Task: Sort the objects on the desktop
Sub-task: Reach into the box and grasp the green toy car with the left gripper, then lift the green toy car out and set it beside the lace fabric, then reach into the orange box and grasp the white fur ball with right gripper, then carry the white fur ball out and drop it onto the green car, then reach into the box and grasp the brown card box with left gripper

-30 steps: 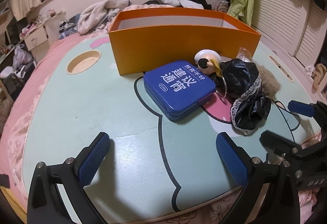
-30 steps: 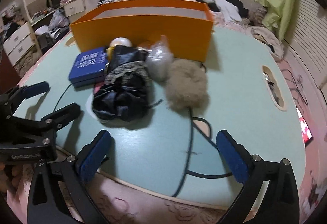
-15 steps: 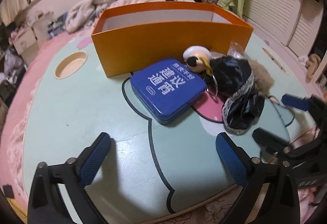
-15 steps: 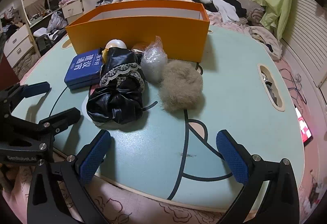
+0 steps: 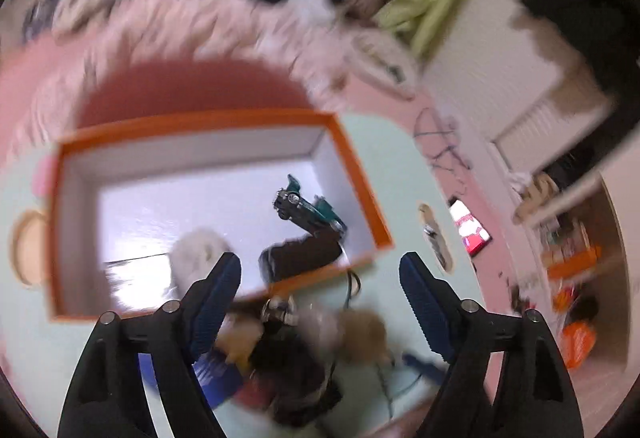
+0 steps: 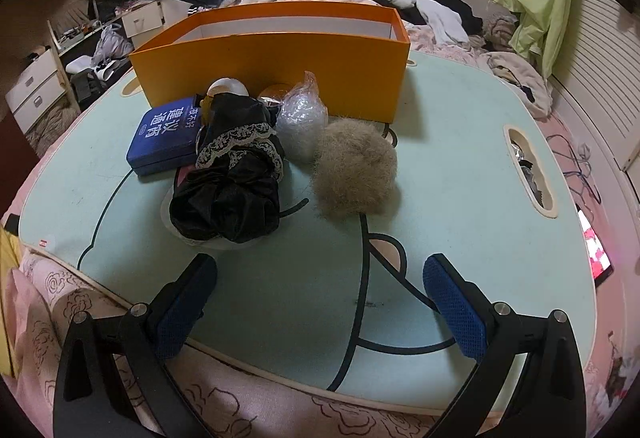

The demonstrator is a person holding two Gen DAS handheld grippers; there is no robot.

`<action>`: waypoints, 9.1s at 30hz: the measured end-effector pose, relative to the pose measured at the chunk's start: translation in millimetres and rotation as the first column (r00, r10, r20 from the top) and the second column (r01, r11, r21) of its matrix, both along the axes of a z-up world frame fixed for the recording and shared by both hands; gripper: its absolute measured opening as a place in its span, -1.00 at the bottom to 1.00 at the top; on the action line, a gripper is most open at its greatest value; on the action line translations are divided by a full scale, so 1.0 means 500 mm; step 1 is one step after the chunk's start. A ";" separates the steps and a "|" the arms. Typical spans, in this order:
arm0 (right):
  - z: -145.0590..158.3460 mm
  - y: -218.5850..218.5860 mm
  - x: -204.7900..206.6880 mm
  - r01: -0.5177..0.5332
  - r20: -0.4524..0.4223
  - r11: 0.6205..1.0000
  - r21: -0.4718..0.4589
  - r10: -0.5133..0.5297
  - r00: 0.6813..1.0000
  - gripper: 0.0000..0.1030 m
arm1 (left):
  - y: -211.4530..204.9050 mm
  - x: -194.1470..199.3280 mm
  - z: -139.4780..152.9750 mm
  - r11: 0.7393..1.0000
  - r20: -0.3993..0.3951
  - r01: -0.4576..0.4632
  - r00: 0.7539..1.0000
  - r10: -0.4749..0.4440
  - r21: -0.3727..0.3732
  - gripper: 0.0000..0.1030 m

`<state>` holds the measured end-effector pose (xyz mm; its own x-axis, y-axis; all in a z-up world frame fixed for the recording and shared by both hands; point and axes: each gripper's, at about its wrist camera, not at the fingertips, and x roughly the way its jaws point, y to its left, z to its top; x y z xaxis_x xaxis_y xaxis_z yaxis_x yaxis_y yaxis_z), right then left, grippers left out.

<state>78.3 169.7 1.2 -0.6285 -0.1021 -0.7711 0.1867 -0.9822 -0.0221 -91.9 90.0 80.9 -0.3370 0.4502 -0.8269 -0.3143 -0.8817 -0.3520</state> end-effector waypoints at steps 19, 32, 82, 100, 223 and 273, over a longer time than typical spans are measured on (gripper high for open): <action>0.001 0.008 -0.004 -0.001 -0.007 1.000 -0.007 0.001 1.000 0.99 | 0.021 -0.116 -0.111 0.982 0.132 -0.178 0.974 0.184 -0.056 -0.16; 0.000 0.006 -0.003 0.000 -0.007 1.000 -0.005 0.000 1.000 0.99 | 0.037 -0.126 -0.103 0.908 -0.067 -0.145 0.989 0.129 -0.392 -0.56; -0.001 0.012 -0.005 0.009 -0.008 1.000 0.000 -0.009 1.000 0.99 | -0.174 0.352 -0.159 0.958 -0.338 -0.096 0.941 -0.001 -0.270 1.00; 0.163 0.066 -0.112 0.012 -0.020 0.910 -0.415 -0.022 1.000 0.44 | -0.177 0.351 -0.157 0.960 -0.345 -0.101 0.938 0.005 -0.260 1.00; 0.032 0.010 0.037 -0.025 -0.104 1.000 -0.013 0.024 0.994 0.06 | -0.171 0.338 -0.161 0.962 -0.354 -0.102 0.935 0.006 -0.254 1.00; -0.024 0.004 0.036 -0.025 0.012 0.999 0.042 0.025 1.000 0.99 | -0.146 -0.127 -0.030 0.915 -0.084 -0.147 0.989 0.125 -0.376 -0.58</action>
